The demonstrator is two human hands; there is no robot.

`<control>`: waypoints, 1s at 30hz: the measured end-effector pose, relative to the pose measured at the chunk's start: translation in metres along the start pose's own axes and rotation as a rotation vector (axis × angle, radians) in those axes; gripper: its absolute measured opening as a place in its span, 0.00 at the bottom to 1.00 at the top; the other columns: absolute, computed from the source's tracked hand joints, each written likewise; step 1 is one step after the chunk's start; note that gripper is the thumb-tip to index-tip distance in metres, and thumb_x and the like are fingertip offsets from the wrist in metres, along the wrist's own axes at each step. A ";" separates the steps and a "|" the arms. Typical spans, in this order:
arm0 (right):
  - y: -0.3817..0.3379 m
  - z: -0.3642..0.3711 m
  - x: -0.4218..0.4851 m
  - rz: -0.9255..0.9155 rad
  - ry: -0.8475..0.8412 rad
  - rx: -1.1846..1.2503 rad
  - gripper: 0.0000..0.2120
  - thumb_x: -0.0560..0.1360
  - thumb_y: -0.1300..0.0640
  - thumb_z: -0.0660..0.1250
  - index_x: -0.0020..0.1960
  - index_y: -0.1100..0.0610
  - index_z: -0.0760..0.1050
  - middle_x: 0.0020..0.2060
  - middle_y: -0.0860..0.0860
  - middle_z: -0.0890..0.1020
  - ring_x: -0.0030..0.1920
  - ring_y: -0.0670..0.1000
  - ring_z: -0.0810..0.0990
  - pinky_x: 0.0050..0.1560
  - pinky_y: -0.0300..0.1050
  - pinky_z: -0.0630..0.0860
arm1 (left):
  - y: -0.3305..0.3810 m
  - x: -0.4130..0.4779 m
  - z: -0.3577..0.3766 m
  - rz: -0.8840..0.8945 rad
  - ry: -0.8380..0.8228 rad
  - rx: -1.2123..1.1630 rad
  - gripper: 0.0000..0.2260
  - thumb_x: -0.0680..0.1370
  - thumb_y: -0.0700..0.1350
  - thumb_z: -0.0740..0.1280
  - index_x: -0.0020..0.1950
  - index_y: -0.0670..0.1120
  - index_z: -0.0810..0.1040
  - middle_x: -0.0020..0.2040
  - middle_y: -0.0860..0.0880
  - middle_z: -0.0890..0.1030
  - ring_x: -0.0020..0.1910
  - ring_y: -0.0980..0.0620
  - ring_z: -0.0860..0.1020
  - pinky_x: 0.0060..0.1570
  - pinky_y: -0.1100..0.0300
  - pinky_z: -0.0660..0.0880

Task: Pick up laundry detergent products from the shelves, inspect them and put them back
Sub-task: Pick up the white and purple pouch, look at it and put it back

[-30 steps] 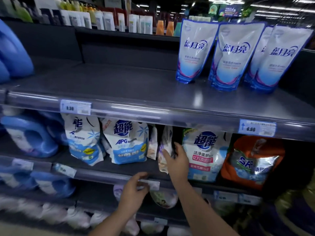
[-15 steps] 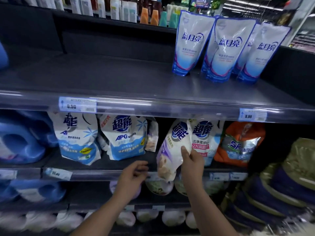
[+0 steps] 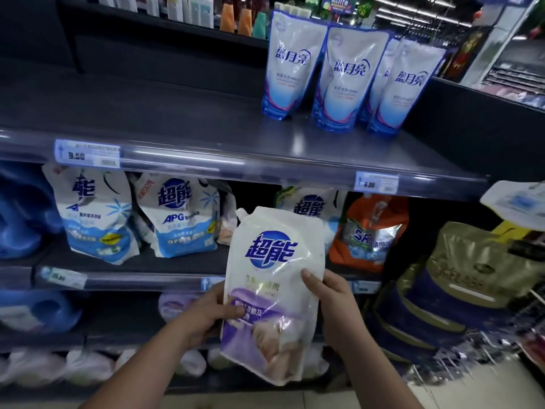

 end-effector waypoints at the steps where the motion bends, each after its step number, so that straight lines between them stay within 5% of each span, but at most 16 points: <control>1: 0.000 -0.005 0.003 0.016 -0.005 0.009 0.14 0.78 0.53 0.73 0.59 0.60 0.86 0.58 0.62 0.87 0.58 0.64 0.87 0.53 0.54 0.86 | 0.002 -0.001 0.002 0.064 0.056 0.026 0.41 0.48 0.44 0.89 0.59 0.40 0.80 0.50 0.38 0.88 0.43 0.44 0.88 0.41 0.52 0.85; 5: -0.004 -0.016 0.016 0.029 -0.036 -0.015 0.18 0.75 0.47 0.75 0.61 0.54 0.85 0.59 0.60 0.87 0.59 0.64 0.87 0.54 0.57 0.86 | 0.013 -0.018 0.013 0.275 0.313 -0.001 0.26 0.56 0.33 0.84 0.53 0.40 0.85 0.53 0.32 0.86 0.45 0.40 0.87 0.50 0.47 0.83; 10: 0.034 0.005 0.009 0.116 -0.273 -0.120 0.36 0.68 0.53 0.81 0.72 0.48 0.71 0.61 0.59 0.87 0.60 0.63 0.86 0.54 0.55 0.84 | 0.019 -0.041 0.024 0.306 0.415 -0.085 0.22 0.66 0.39 0.78 0.59 0.37 0.83 0.51 0.34 0.87 0.47 0.37 0.87 0.46 0.48 0.84; 13: 0.053 0.013 0.003 0.134 -0.254 0.024 0.35 0.67 0.58 0.81 0.71 0.47 0.72 0.59 0.64 0.86 0.58 0.68 0.86 0.55 0.63 0.84 | 0.027 -0.052 0.024 0.323 0.442 -0.038 0.21 0.67 0.40 0.80 0.59 0.38 0.83 0.51 0.34 0.87 0.47 0.36 0.87 0.44 0.48 0.84; 17: 0.045 0.002 0.007 0.016 -0.079 0.028 0.26 0.68 0.62 0.80 0.62 0.47 0.76 0.52 0.62 0.89 0.51 0.66 0.88 0.44 0.55 0.84 | 0.048 -0.071 0.020 0.455 0.487 0.114 0.26 0.69 0.43 0.80 0.66 0.50 0.81 0.57 0.41 0.87 0.53 0.40 0.87 0.50 0.47 0.84; 22: 0.024 0.003 0.009 -0.127 -0.051 -0.093 0.25 0.74 0.70 0.76 0.64 0.49 0.76 0.48 0.53 0.91 0.47 0.56 0.90 0.43 0.51 0.87 | 0.085 -0.089 0.026 0.609 0.455 0.361 0.46 0.71 0.44 0.79 0.78 0.74 0.57 0.72 0.62 0.78 0.67 0.55 0.80 0.60 0.51 0.82; 26: 0.023 0.018 0.006 -0.129 -0.119 -0.113 0.25 0.74 0.67 0.77 0.65 0.49 0.76 0.49 0.53 0.91 0.48 0.55 0.90 0.42 0.46 0.86 | 0.111 -0.099 0.018 0.714 0.482 0.417 0.49 0.76 0.33 0.74 0.78 0.74 0.55 0.77 0.60 0.73 0.72 0.54 0.76 0.67 0.51 0.78; 30: 0.029 0.029 0.004 -0.086 -0.141 -0.062 0.27 0.69 0.59 0.79 0.65 0.47 0.77 0.51 0.56 0.90 0.51 0.57 0.90 0.44 0.47 0.86 | 0.116 -0.107 0.012 0.754 0.572 0.487 0.47 0.77 0.33 0.74 0.78 0.75 0.56 0.74 0.64 0.74 0.70 0.57 0.77 0.64 0.52 0.79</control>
Point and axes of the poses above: each hand's wrist, its own x-axis towards the middle knuckle, its own z-axis out of the palm, y = z × x, the point moved 8 cm from there along x, towards the middle knuckle
